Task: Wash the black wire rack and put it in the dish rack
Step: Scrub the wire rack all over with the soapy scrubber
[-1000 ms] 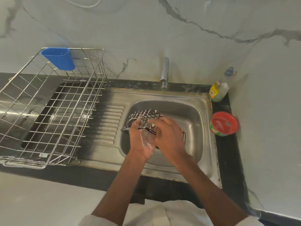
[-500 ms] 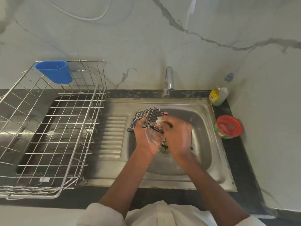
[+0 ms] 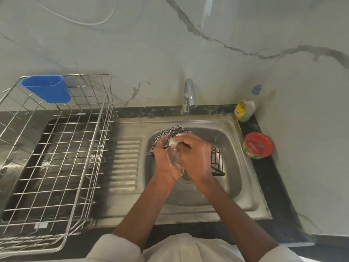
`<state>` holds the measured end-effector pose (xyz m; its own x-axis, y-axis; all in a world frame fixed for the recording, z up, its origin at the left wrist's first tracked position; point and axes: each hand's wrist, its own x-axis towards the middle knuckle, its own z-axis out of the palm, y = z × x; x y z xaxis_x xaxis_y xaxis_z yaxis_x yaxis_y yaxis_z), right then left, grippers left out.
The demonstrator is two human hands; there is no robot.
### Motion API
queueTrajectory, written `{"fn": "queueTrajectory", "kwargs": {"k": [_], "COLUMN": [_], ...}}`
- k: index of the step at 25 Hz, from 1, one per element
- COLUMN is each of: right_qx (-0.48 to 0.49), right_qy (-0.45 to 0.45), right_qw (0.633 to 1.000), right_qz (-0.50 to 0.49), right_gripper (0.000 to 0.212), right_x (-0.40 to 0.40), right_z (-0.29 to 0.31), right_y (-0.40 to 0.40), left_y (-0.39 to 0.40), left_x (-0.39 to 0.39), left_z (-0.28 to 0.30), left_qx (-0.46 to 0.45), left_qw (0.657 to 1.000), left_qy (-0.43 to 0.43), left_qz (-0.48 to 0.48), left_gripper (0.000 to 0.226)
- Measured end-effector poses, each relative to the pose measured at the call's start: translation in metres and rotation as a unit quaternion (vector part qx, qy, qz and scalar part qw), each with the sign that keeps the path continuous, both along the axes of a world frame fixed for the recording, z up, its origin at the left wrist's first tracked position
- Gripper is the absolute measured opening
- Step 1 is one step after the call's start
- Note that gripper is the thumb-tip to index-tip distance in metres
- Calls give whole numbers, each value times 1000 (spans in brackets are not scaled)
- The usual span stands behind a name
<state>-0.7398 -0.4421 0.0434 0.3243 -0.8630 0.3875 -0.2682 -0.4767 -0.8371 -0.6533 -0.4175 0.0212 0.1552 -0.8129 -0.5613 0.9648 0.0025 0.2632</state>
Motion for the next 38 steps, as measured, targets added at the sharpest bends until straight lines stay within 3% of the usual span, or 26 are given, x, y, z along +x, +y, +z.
{"fn": "queueTrajectory", "kwargs": {"k": [3, 6, 10, 14, 16, 18, 22, 28, 33, 38], "right_qx": [-66, -54, -125, -55, -38, -63, -54, -51, -29, 10], "right_qy": [37, 79, 136, 71, 40, 68, 66, 22, 74, 11], "right_qw": [997, 991, 983, 987, 995, 996, 995, 998, 996, 997], "right_qz": [12, -96, -10, -129, -88, -17, -50, 27, -26, -74], "right_gripper": [30, 37, 34, 31, 33, 36, 39, 34, 44, 36], "right_x": [-21, -28, -22, -22, -11, -8, -18, -28, -49, -12], "right_z": [-7, -6, -7, 7, 14, 12, 4, -6, -31, -4], "right_y": [-14, -39, -14, -29, -21, -11, -20, 3, 9, -18], "left_y": [-4, -7, -8, -5, -5, -3, 5, 9, 2, 8], "left_x": [-1, -10, -9, -13, -10, -7, 1, 0, 8, -3], "left_z": [-3, 1, -2, -4, 1, 5, 7, 11, 8, 6], "left_qx": [28, 64, 83, 89, 74, 66, 42, 35, 21, 26], "left_qw": [999, 991, 981, 975, 979, 984, 980, 989, 996, 998], "left_qy": [-31, -111, -157, -192, -176, -150, -160, -130, -57, -51], "left_qz": [-24, -42, -75, -68, -72, -77, -114, -63, 58, 28], "left_gripper": [75, 67, 70, 81, 88, 87, 105, 101, 79, 81]}}
